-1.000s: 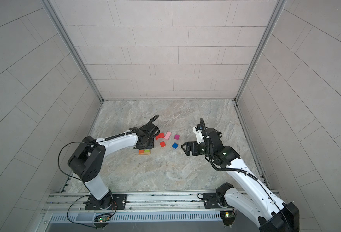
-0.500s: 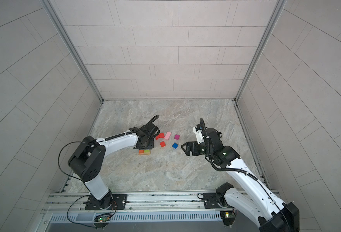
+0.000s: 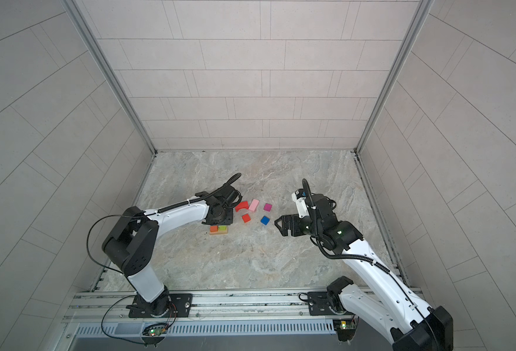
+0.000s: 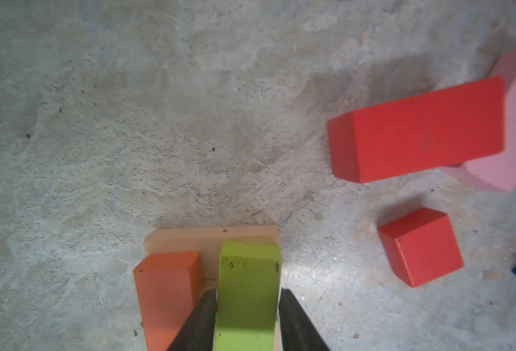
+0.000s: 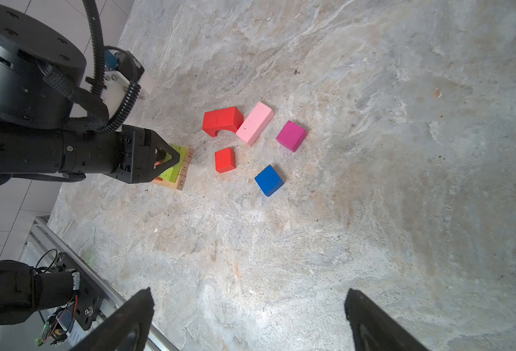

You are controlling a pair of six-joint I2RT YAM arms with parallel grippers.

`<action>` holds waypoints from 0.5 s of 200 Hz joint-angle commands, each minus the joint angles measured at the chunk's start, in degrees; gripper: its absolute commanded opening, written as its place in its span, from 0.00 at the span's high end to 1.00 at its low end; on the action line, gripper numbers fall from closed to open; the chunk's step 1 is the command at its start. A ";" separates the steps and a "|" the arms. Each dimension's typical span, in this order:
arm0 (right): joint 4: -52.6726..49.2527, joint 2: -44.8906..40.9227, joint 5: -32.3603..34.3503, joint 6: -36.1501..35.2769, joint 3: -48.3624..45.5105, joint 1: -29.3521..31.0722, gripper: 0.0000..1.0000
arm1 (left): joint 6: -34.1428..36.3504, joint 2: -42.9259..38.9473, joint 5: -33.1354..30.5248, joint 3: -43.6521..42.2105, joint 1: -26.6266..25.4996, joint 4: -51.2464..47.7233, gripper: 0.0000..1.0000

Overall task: Build the wood block tower
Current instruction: 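Lower the lime green block onto the top bar next to the orange block, then open and raise the left gripper while the right gripper moves toward the stack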

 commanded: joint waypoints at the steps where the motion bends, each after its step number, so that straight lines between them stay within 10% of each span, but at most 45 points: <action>1: -0.55 -0.46 0.34 -0.86 -0.40 -0.18 0.01 | 0.93 -3.52 0.33 2.20 -0.19 -1.98 0.59; 100: 2.70 6.01 -2.58 -0.38 1.30 2.11 0.01 | 3.64 -10.28 -2.98 5.46 2.19 -10.12 0.35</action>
